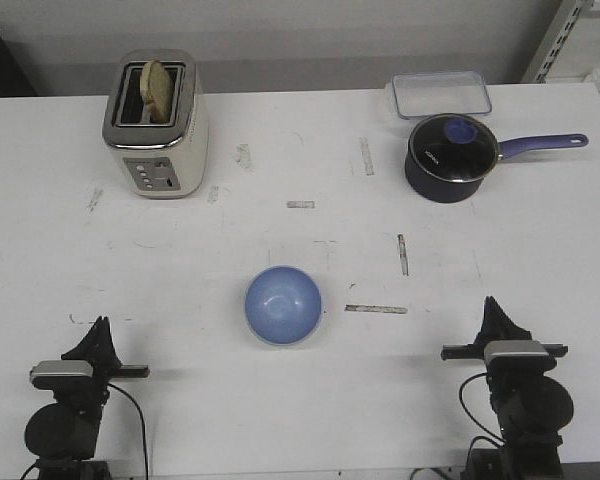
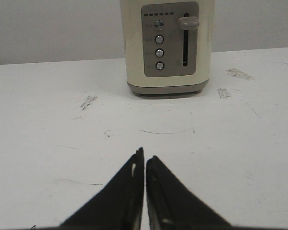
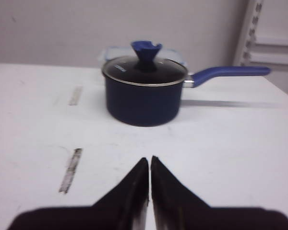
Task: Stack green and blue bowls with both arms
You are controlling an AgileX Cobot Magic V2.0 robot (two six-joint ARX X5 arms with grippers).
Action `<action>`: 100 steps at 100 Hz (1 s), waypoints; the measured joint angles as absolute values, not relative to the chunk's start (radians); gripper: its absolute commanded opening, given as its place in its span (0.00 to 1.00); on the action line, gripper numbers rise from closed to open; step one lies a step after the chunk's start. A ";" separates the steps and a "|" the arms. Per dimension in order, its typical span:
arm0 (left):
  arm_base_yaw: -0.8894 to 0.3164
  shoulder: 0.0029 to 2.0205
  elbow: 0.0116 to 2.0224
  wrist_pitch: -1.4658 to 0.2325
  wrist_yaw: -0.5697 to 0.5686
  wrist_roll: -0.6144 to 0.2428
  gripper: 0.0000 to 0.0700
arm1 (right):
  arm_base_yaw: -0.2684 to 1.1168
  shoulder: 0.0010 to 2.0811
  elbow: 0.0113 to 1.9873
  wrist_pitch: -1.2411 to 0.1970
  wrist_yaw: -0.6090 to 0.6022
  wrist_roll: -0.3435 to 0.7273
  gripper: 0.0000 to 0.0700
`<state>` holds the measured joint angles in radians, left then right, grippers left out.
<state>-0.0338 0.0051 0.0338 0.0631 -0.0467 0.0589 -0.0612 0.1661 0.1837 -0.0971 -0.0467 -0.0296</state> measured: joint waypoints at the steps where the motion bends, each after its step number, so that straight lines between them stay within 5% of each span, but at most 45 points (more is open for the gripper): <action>1: -0.034 0.005 0.034 0.063 -0.047 0.059 0.00 | -0.060 0.158 0.171 -0.089 -0.051 -0.029 0.00; 16: -0.034 0.005 0.034 0.064 -0.047 0.059 0.00 | -0.059 0.020 0.013 -0.023 -0.061 -0.001 0.00; 100: -0.034 0.005 0.034 0.063 -0.047 0.059 0.00 | -0.059 0.001 0.014 -0.062 -0.053 0.023 0.00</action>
<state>-0.0338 0.0051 0.0338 0.0628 -0.0467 0.0589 -0.0593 0.0013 0.0143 -0.0624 -0.0532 0.0231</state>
